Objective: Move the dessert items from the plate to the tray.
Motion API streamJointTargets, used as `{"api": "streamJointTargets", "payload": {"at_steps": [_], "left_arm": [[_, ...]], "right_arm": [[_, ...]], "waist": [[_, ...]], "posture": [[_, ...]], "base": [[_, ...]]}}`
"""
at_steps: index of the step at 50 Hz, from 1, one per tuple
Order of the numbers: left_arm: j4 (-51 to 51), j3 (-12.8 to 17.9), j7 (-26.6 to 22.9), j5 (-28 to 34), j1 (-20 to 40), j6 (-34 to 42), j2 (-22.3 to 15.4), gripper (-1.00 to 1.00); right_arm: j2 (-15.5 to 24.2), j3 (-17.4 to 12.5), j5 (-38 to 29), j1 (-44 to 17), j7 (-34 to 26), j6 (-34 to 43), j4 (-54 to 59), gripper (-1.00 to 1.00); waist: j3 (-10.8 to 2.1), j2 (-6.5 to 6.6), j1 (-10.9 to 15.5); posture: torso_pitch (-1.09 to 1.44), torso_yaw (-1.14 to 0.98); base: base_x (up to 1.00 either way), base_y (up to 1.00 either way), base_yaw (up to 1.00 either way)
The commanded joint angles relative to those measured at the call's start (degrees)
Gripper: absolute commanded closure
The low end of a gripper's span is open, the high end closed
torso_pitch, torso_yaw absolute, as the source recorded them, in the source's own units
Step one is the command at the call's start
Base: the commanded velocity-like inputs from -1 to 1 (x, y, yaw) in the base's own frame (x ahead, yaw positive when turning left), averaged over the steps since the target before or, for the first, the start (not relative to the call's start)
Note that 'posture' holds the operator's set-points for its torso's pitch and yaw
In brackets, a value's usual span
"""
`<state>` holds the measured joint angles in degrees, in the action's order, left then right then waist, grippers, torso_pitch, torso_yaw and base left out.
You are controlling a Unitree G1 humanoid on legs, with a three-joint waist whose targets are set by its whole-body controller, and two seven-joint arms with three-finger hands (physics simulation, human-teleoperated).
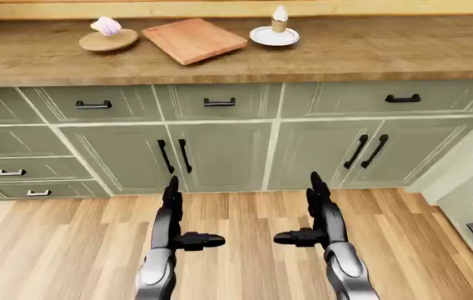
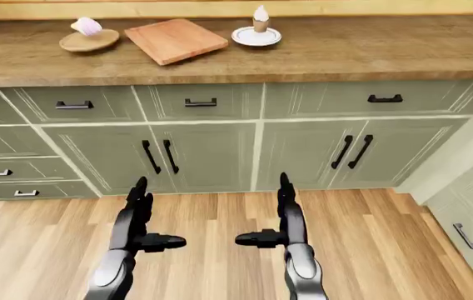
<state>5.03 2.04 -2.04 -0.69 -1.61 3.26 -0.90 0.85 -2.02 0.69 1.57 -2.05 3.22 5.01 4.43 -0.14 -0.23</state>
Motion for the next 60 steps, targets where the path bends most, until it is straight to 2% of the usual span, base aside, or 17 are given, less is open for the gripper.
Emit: {"api": "streamJointTargets", "payload": {"at_steps": [1,3,5,8,10,26,27,29,32,35,37,38,46,50,51,53,60], "left_arm": [[-5.10,-0.27,-0.56,0.15,1.34,-3.62,-0.35,-1.00],[-5.96,-0.23,-0.66,0.38,1.27,-3.01,-0.36,-1.00],[-6.50,-0.40,-0.82,0.63,0.86,-2.85,-0.28,-1.00],[-8.41,-0.40,-0.98,0.62,0.60,-1.19,-0.22,-1.00],[-10.40,-0.33,-0.99,0.73,0.76,0.86,-0.30,-1.00],[-40.54,3.61,-1.76,-1.97,15.54,41.31,-3.76,-1.00],[-41.35,3.98,-1.48,-2.35,17.80,43.99,-4.20,-1.00],[-42.70,4.57,-0.89,-3.20,21.20,48.00,-4.88,-1.00],[-44.65,5.79,-0.09,-4.76,25.56,53.14,-6.01,-1.00],[-45.15,7.00,0.82,-6.67,27.82,55.50,-6.90,-1.00],[-45.26,7.78,1.24,-7.82,29.22,56.75,-7.85,-1.00],[-45.13,8.15,1.54,-8.36,30.01,57.29,-8.29,-1.00],[-44.17,9.44,2.59,-11.40,32.97,58.60,-10.94,-1.00],[-44.16,10.73,3.62,-13.55,34.60,60.00,-11.98,-1.00],[-44.17,10.89,3.86,-14.01,35.03,60.40,-12.33,-1.00],[-44.31,11.06,4.33,-14.81,35.52,60.83,-12.79,-1.00],[-44.66,10.66,5.91,-16.80,35.27,60.74,-13.08,-1.00]], "right_arm": [[0.23,-0.08,0.03,-1.15,-0.08,-4.38,-4.10,-1.00],[0.34,-0.21,-0.39,-0.41,0.07,-5.03,-4.15,-1.00],[0.39,-0.07,-0.69,-0.28,-0.08,-4.67,-4.77,-1.00],[1.19,-1.18,-1.71,-6.58,0.92,-7.09,3.66,-1.00],[0.19,0.99,-3.12,-3.62,1.98,5.57,-12.39,-1.00],[3.07,-2.37,-0.94,-16.95,-0.18,28.40,-27.68,-1.00],[3.52,-2.93,-0.43,-18.95,-0.04,30.13,-27.85,-1.00],[4.24,-3.39,0.19,-21.41,0.25,32.02,-28.24,-1.00],[5.29,-3.79,0.97,-24.06,0.49,34.74,-28.97,-1.00],[6.11,-3.90,1.11,-25.83,0.58,36.53,-29.71,-1.00],[6.57,-4.32,1.60,-27.25,0.50,37.41,-29.72,-1.00],[6.65,-4.39,1.80,-27.86,0.65,38.13,-30.05,-1.00],[7.71,-4.74,2.09,-30.35,0.80,39.14,-29.27,-1.00],[8.46,-5.09,2.44,-31.69,0.64,40.82,-30.27,-1.00],[8.67,-5.23,2.57,-32.11,0.53,40.71,-30.09,-1.00],[8.88,-5.24,2.75,-32.39,0.40,40.73,-30.30,-1.00],[10.15,-6.69,4.48,-33.23,0.60,41.91,-31.35,-1.00]], "waist": [[-0.05,-0.45,-0.12],[-3.51,-0.02,0.34],[-0.95,-0.41,0.32],[-4.24,-0.48,0.40],[-4.30,-0.30,0.07],[-5.41,-0.07,0.50],[-6.87,0.15,0.54],[-2.73,0.41,0.70],[-2.43,0.54,1.10],[-2.93,-1.52,1.98],[-3.50,-4.52,1.81],[-2.80,-2.96,1.31],[-2.46,-0.54,0.44],[-3.43,3.22,-0.40],[-4.04,3.56,-0.40],[-1.51,4.07,-0.27],[-2.89,3.46,1.12]], "posture": [[0.00,0.00],[0.00,0.00],[0.00,0.00],[0.00,0.00],[0.00,0.00],[0.00,0.00],[0.00,0.00],[0.00,0.00],[0.00,0.00],[0.00,0.00],[0.00,0.00],[0.00,0.00],[0.00,0.00],[0.00,0.00],[0.00,0.00],[0.00,0.00],[0.00,0.00]], "base": [[0.00,0.00,0.00],[0.00,0.00,0.00],[0.00,0.00,0.00],[0.00,0.00,0.00],[0.00,0.00,0.00],[0.00,0.00,0.00],[0.33,-0.09,0.00],[0.43,-0.14,0.00],[0.48,-0.15,0.00],[0.51,-0.16,0.00],[0.52,-0.16,0.00],[0.52,-0.16,0.00],[0.52,-0.16,0.00],[0.52,-0.15,0.00],[0.52,-0.16,0.00],[0.54,-0.16,0.00],[0.55,-0.30,0.00]]}}
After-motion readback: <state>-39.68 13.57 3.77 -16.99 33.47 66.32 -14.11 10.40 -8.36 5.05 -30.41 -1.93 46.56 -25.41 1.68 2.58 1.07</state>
